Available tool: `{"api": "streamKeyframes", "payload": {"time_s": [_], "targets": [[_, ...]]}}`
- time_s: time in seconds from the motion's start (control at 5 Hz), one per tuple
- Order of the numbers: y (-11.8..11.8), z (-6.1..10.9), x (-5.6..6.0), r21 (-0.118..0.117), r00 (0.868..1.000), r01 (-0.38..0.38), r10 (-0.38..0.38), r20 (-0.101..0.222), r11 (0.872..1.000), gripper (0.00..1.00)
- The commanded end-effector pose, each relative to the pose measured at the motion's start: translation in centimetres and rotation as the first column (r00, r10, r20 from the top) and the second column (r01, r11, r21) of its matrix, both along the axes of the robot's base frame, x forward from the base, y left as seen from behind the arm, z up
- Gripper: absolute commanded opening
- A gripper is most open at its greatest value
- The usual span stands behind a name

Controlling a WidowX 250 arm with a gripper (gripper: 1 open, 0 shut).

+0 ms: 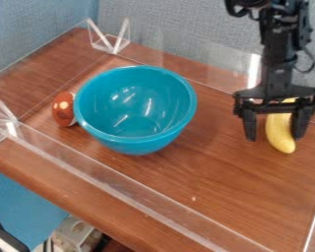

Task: Remove the yellow object from the blue bowl and put it on the table

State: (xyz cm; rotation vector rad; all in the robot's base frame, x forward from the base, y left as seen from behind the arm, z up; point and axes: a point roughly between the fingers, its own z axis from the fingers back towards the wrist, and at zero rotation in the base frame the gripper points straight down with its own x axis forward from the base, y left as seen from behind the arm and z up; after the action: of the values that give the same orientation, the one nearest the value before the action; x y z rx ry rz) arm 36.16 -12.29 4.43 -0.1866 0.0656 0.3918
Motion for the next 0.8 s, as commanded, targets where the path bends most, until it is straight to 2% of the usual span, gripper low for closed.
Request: {"api": "streamKeyframes", "payload": {"time_s": [0.0, 0.4, 0.6], "targets": [[0.2, 5.1, 1.0, -0.037, 0.993, 0.038, -0.033, 0.116, 0.999, 1.0], [0.2, 7.9, 1.4, -0.053, 0.984, 0.11, -0.101, 0.147, 0.992, 1.0], [0.7, 9.2, 1.3, -0.061, 0.987, 0.027, -0.017, 0.161, 0.998, 1.0]]}}
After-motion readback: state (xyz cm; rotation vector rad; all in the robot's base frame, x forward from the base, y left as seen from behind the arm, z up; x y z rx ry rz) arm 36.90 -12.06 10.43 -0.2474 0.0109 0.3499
